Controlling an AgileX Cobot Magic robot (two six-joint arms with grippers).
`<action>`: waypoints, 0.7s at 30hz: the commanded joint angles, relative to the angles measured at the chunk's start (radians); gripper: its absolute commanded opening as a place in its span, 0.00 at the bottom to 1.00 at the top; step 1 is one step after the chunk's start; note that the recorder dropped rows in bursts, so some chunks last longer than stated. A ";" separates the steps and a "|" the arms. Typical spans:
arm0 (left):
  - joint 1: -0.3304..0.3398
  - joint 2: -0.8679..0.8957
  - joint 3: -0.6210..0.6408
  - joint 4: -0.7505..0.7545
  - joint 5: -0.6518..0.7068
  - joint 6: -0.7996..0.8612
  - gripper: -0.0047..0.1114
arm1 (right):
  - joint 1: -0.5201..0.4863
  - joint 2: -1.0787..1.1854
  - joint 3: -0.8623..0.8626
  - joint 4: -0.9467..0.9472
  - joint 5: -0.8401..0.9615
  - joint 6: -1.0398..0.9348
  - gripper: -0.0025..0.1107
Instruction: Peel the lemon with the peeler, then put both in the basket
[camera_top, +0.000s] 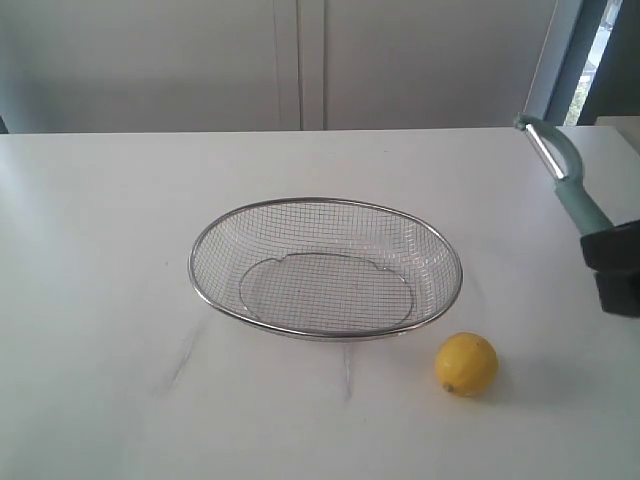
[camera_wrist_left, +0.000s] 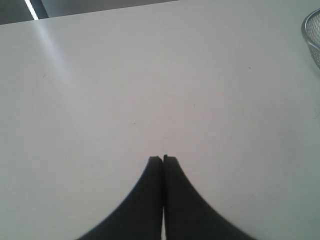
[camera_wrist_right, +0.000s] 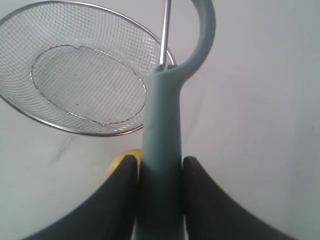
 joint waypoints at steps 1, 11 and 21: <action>0.000 -0.005 0.004 0.001 -0.001 0.000 0.04 | -0.002 -0.151 0.075 0.007 -0.052 0.005 0.02; 0.000 -0.005 0.004 0.001 -0.001 0.000 0.04 | -0.002 -0.344 0.116 0.005 -0.139 0.005 0.02; 0.000 -0.005 0.004 0.001 -0.001 0.000 0.04 | -0.002 -0.363 0.124 0.016 -0.148 0.005 0.02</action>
